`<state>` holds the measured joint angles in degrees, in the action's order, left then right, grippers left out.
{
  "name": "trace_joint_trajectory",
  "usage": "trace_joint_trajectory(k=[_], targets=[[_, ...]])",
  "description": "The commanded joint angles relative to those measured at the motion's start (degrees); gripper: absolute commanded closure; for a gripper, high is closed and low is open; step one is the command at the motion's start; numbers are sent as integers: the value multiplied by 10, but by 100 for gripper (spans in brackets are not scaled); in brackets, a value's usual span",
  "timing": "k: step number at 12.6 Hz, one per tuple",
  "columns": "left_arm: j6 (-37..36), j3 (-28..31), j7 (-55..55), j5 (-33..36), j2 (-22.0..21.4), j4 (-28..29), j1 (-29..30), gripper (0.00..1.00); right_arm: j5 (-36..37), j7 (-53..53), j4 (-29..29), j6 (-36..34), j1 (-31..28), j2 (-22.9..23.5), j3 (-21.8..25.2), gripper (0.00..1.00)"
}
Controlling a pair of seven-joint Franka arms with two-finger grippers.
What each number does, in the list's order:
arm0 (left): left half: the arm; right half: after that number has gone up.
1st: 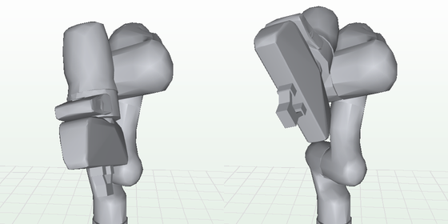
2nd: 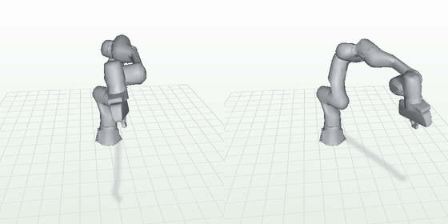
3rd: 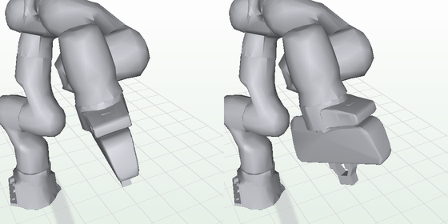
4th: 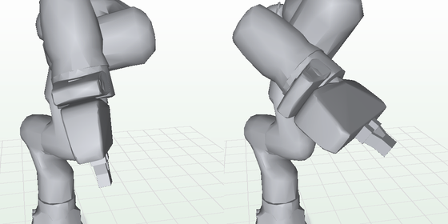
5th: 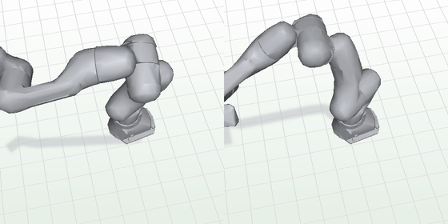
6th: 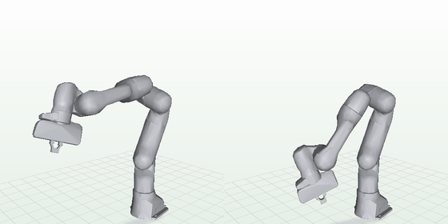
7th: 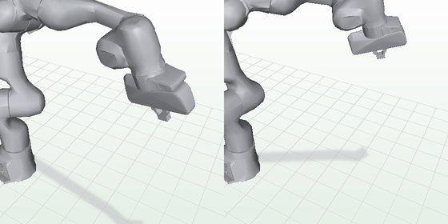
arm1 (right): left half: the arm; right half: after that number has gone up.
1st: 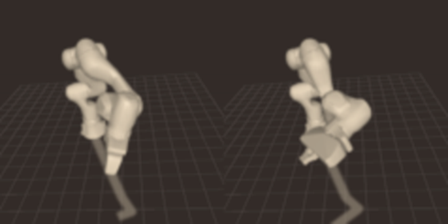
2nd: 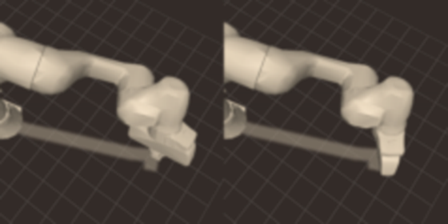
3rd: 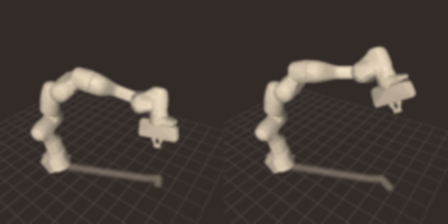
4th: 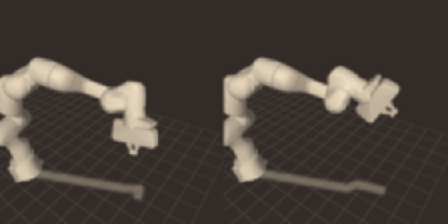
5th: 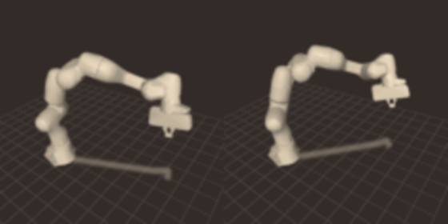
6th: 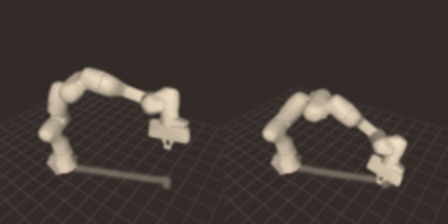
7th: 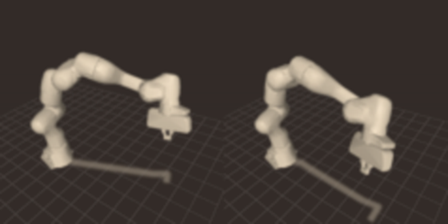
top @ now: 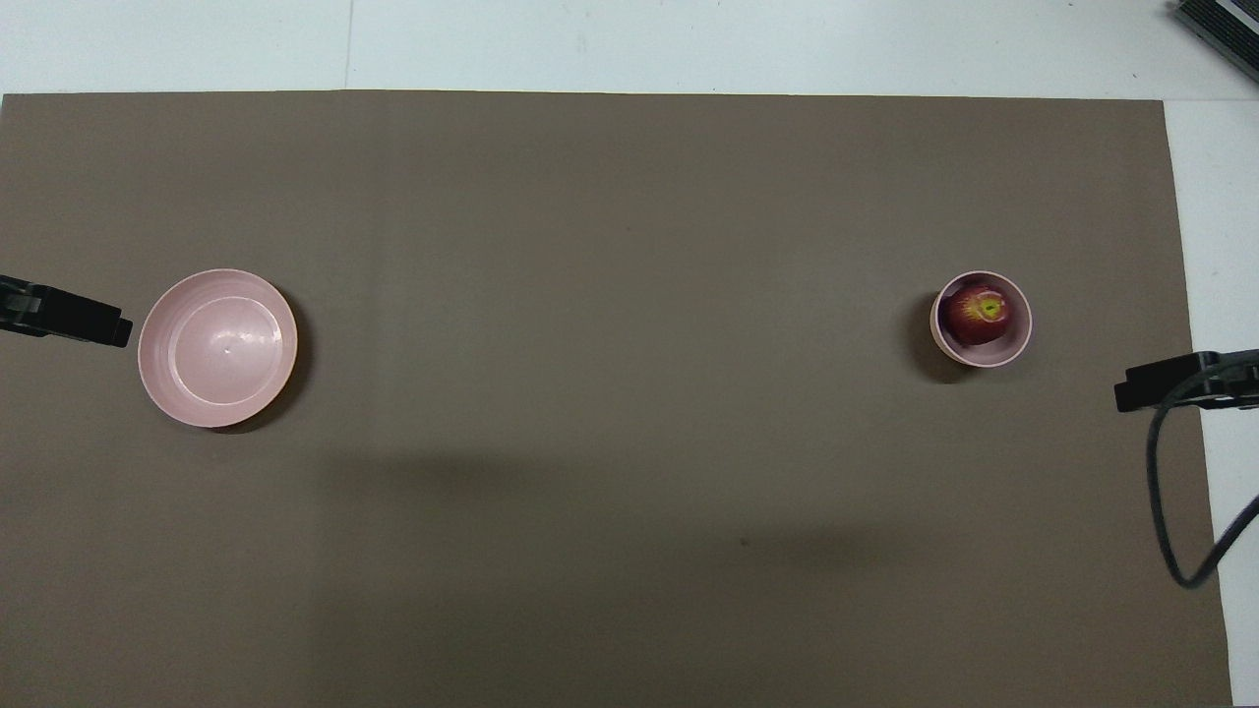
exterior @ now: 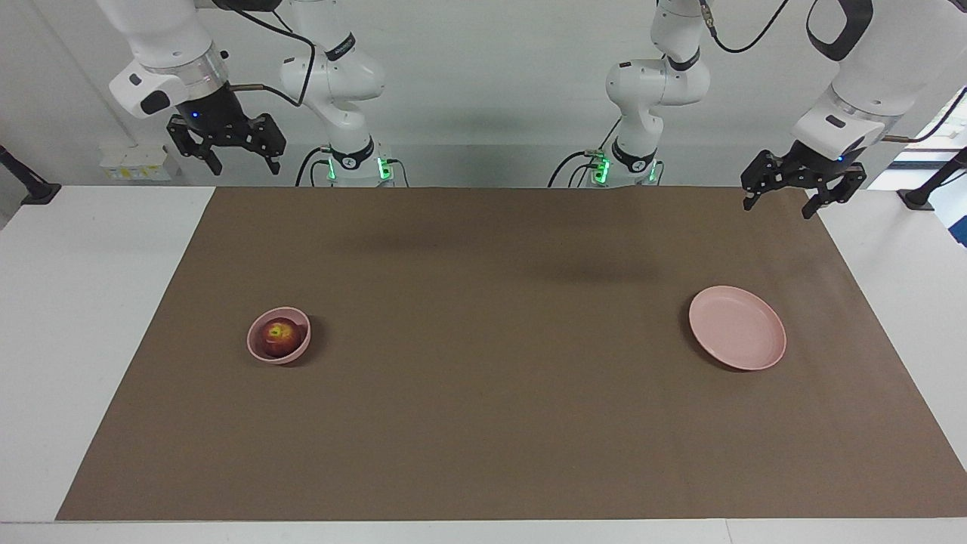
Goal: Move apple from plate to bowl
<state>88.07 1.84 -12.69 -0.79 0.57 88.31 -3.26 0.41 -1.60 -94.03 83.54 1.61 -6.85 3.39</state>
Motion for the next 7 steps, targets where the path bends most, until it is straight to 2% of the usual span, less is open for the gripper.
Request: trace_joint_trajectory(k=[1,7], targets=[[-4,1,2,-5,-9,5,0,0,3,-9,-5,4,-7,-8,-3,0],[2,-2,3,-5,-11,9,-1,0,7,-13,-12,51,-8,-7,-2,0]])
